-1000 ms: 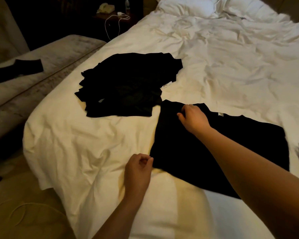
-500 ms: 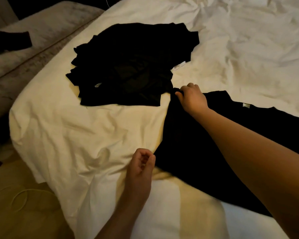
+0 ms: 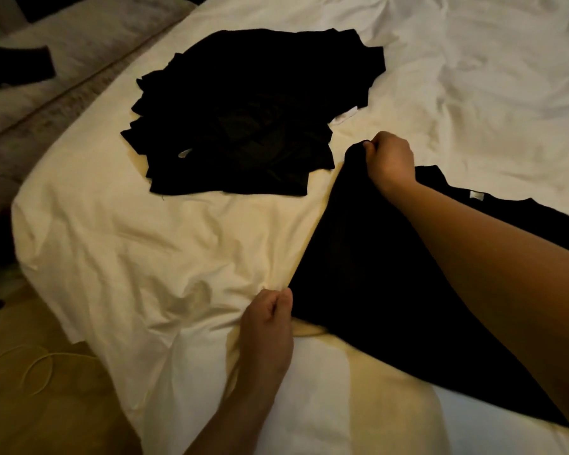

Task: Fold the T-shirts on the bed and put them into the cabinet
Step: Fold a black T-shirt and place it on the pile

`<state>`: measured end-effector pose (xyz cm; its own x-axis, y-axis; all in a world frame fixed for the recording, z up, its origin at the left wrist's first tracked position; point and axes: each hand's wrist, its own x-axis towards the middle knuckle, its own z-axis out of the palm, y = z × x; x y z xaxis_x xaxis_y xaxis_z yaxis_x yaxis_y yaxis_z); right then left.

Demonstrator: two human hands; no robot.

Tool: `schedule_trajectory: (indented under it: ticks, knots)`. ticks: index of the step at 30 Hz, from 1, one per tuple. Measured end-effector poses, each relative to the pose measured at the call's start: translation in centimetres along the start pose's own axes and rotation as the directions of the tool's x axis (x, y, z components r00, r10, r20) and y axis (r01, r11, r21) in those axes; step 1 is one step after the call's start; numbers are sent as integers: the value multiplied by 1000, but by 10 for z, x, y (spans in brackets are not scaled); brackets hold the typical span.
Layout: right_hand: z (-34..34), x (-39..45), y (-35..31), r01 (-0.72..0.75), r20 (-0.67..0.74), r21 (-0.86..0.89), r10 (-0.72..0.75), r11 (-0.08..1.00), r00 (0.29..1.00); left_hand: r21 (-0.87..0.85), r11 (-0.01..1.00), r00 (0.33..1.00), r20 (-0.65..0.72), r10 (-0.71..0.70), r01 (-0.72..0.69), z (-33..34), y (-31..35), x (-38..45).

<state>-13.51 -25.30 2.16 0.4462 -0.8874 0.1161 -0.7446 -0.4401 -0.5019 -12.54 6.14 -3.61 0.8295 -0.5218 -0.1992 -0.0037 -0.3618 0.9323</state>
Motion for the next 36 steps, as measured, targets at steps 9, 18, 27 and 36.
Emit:
schedule_trajectory:
  ticks: [9, 18, 27, 36]
  knots:
    - [4, -7, -4, 13, 210, -115, 11, 993, 978, -38, 999, 993, 117, -20, 25, -5, 7, 0]
    - [-1, -6, -10, -49, 346, -119, 88, 992, 934, -242, 930, 917, 357, -178, 275, -11, 7, 10]
    - [5, -13, -14, -81, 189, 274, 29, 958, 982, -282, 933, 971, 157, -182, 221, -12, 4, 10]
    - [6, -7, -8, -59, 96, 294, 32, 954, 995, -116, 993, 999, -52, -8, 2, -7, 2, 0]
